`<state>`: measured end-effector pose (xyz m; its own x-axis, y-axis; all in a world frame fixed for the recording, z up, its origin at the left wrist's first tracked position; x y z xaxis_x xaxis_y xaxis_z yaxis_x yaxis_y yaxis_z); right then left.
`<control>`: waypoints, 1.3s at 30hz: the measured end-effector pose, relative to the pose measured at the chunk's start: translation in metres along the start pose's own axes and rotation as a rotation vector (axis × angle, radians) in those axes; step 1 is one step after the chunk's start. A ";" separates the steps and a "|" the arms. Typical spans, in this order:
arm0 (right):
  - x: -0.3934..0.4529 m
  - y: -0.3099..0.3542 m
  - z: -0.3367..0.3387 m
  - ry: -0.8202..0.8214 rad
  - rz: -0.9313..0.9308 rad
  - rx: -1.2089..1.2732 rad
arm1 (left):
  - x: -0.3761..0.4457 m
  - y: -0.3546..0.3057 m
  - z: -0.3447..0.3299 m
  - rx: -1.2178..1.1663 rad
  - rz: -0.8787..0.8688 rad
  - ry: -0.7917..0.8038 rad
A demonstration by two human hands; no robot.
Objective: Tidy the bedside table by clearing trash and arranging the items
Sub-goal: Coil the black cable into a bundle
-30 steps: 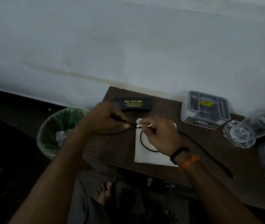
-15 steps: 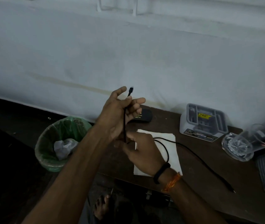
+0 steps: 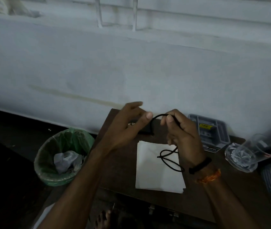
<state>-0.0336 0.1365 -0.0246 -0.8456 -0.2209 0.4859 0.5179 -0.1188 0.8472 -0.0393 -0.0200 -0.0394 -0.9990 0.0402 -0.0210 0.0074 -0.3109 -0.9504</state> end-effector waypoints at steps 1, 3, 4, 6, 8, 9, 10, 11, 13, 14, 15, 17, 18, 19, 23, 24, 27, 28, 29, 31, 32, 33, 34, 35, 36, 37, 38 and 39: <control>0.001 0.001 0.002 0.011 0.001 0.042 | -0.003 -0.006 -0.009 -0.029 -0.027 0.092; 0.001 0.002 0.006 0.012 -0.003 0.139 | -0.006 -0.008 -0.028 -0.085 -0.014 0.250; 0.001 0.002 0.008 -0.001 -0.011 0.195 | -0.007 -0.006 -0.036 -0.144 0.026 0.318; 0.001 -0.001 0.014 -0.031 -0.039 0.291 | -0.011 -0.003 -0.050 -0.280 0.113 0.458; 0.002 -0.008 0.025 -0.094 -0.067 0.326 | -0.016 -0.002 -0.061 -0.375 0.171 0.575; 0.002 -0.013 0.032 -0.138 -0.083 0.324 | -0.018 -0.002 -0.064 -0.433 0.193 0.617; 0.002 -0.019 0.039 -0.177 -0.103 0.315 | -0.020 -0.002 -0.066 -0.496 0.215 0.648; 0.001 -0.025 0.043 -0.204 -0.124 0.294 | -0.021 -0.003 -0.068 -0.556 0.231 0.673; -0.002 -0.034 0.046 -0.215 -0.176 0.210 | -0.024 -0.005 -0.073 -0.664 0.255 0.714; -0.004 -0.037 0.044 -0.207 -0.203 0.166 | -0.025 -0.007 -0.077 -0.715 0.267 0.727; -0.005 -0.041 0.040 -0.192 -0.228 0.135 | -0.025 -0.009 -0.080 -0.760 0.269 0.738; -0.008 -0.045 0.028 -0.138 -0.265 0.115 | -0.021 -0.015 -0.082 -0.844 0.239 0.725; -0.009 -0.047 0.021 -0.106 -0.287 0.113 | -0.018 -0.018 -0.079 -0.888 0.212 0.701; -0.010 -0.048 0.016 -0.075 -0.309 0.095 | -0.014 -0.021 -0.076 -0.934 0.186 0.677; -0.012 -0.042 0.006 0.019 -0.255 -0.108 | -0.002 -0.029 -0.066 -1.087 0.117 0.594; -0.013 -0.038 0.004 0.053 -0.226 -0.197 | 0.001 -0.030 -0.065 -1.119 0.102 0.567; -0.015 -0.029 0.000 0.140 -0.143 -0.399 | 0.008 -0.031 -0.061 -1.172 0.055 0.448; -0.016 -0.028 -0.002 0.170 -0.127 -0.437 | 0.010 -0.030 -0.060 -1.179 0.039 0.410; -0.017 -0.026 -0.004 0.206 -0.110 -0.473 | 0.013 -0.029 -0.059 -1.176 0.022 0.373; -0.019 -0.024 -0.007 0.282 -0.073 -0.542 | 0.017 -0.026 -0.057 -1.107 -0.017 0.297; -0.020 -0.022 -0.007 0.304 -0.045 -0.583 | 0.020 -0.023 -0.056 -1.037 -0.029 0.250; -0.020 -0.020 -0.005 0.310 -0.017 -0.621 | 0.021 -0.019 -0.056 -0.957 -0.031 0.205; -0.019 -0.017 -0.002 0.304 0.009 -0.649 | 0.022 -0.015 -0.056 -0.874 -0.024 0.168; -0.020 -0.015 0.003 0.296 0.027 -0.664 | 0.023 -0.012 -0.058 -0.794 -0.017 0.142; -0.020 -0.013 0.007 0.287 0.034 -0.676 | 0.023 -0.010 -0.060 -0.722 -0.012 0.124; -0.020 -0.013 0.012 0.279 0.033 -0.684 | 0.023 -0.008 -0.062 -0.664 -0.007 0.118; -0.019 -0.012 0.017 0.268 0.027 -0.692 | 0.023 -0.007 -0.065 -0.626 -0.001 0.125; -0.019 -0.012 0.023 0.257 0.021 -0.697 | 0.024 -0.005 -0.067 -0.609 0.009 0.136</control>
<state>-0.0262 0.1642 -0.0390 -0.8217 -0.4394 0.3628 0.5682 -0.6798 0.4636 -0.0598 0.0462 -0.0556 -0.9844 0.1732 -0.0315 0.0804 0.2835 -0.9556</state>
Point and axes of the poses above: each hand's wrist, its own x-axis towards the middle knuckle, its own z-axis out of the back of the hand, y = z × x, the point moved 10 cm from there along x, towards the middle knuckle, and after that the axes turned 12 degrees about z, right-handed, at the moved point
